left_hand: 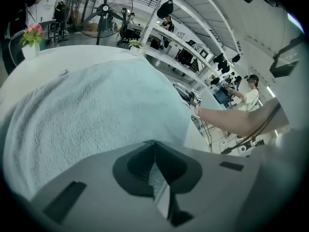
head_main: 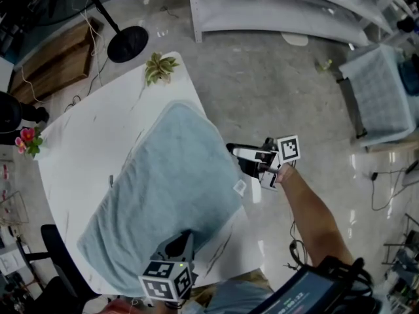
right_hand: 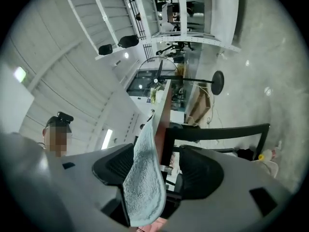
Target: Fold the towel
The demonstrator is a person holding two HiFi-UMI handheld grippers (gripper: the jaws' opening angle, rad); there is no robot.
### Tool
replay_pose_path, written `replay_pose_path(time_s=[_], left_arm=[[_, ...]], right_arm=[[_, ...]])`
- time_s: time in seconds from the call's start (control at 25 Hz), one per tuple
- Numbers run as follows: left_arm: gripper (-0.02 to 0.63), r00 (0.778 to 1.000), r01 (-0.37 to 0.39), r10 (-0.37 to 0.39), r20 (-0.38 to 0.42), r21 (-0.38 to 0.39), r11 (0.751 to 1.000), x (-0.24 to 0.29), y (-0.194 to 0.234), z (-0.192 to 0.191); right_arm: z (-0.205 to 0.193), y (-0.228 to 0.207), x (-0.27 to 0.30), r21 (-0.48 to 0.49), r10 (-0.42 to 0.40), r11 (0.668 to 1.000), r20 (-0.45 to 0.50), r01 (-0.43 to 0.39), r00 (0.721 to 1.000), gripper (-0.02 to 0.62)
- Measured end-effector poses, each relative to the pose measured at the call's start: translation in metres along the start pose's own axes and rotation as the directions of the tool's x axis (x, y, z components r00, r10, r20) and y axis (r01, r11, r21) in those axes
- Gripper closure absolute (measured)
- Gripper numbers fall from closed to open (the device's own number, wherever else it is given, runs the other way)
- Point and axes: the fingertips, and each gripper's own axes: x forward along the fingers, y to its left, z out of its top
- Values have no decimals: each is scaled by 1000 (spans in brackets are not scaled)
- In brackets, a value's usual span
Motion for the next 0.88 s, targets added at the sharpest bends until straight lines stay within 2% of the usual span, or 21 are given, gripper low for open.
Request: replay_pose_path(time_s=[0.08, 0.2, 0.32, 0.36, 0.44, 0.52, 0.76, 0.88], left_arm=[[597, 1000, 3, -3, -1, -4, 1000, -2, 0, 0], [597, 1000, 7, -7, 0, -7, 1000, 0, 2, 0], [597, 1000, 10, -10, 0, -3, 1000, 3, 2, 2], [597, 1000, 10, -10, 0, 0, 1000, 3, 2, 3], [597, 1000, 11, -11, 2, 4, 1000, 2, 1, 5], [597, 1000, 14, -14, 9, 5, 1000, 2, 0, 7], [597, 999, 19, -19, 37, 10, 1000, -1, -5, 17], [595, 998, 19, -20, 60, 7, 1000, -6, -7, 24]], right_arm=[[-1, 6, 8, 24, 88, 996, -29, -87, 996, 300], [-9, 18, 20, 45, 197, 980, -101, -193, 975, 291], [-21, 27, 26, 51, 237, 972, -185, -231, 954, 295], [-22, 30, 26, 47, 240, 971, -192, -236, 952, 323], [-18, 38, 23, 25, 229, 973, -184, -229, 956, 380], [-15, 45, 21, 0, 202, 979, -186, -206, 962, 399], [-6, 54, 11, -95, 79, 990, -211, -101, 974, 557], [0, 62, 11, -156, -19, 988, -229, -17, 973, 565]])
